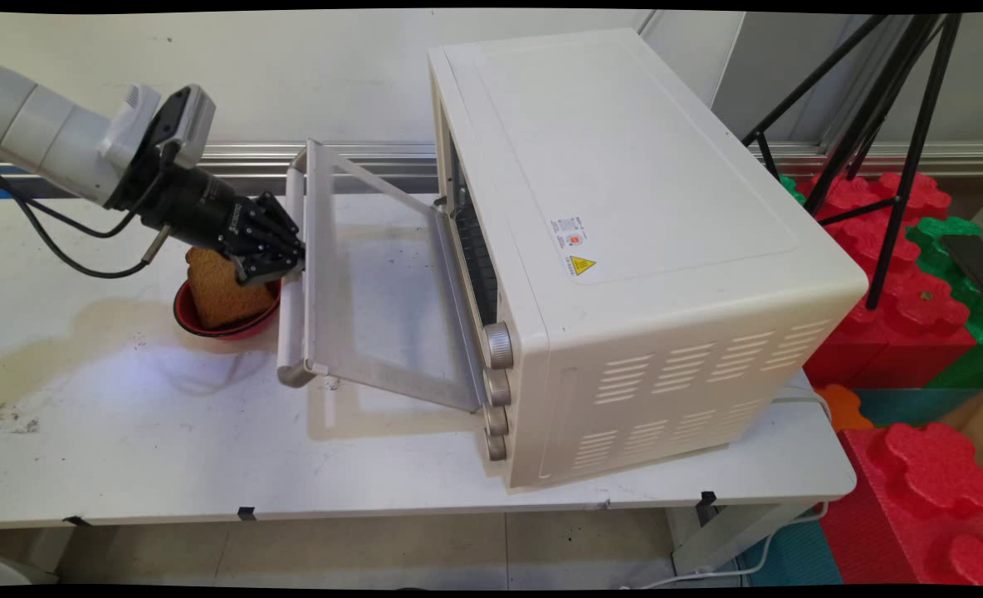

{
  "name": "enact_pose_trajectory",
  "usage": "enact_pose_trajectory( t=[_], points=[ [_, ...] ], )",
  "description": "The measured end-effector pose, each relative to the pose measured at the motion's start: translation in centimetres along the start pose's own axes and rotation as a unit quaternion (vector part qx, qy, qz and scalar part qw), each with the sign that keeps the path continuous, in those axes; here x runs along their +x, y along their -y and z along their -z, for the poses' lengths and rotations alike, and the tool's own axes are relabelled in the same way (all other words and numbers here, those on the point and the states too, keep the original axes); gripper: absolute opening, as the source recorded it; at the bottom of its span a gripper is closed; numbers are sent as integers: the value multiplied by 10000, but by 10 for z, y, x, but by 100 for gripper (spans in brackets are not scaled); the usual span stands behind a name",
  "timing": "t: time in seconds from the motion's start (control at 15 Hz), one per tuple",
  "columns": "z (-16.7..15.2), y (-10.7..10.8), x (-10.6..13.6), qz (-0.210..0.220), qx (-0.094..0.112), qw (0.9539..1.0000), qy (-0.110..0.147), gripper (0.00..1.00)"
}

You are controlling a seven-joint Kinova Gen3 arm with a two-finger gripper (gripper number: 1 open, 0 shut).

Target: Open the oven

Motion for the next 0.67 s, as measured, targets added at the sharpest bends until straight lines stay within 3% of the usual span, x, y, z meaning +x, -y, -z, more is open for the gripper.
enact_pose_trajectory(
  t=[0.67],
  points=[
    [-12,3,-31,-198,-36,9994,281,0]
  ],
)
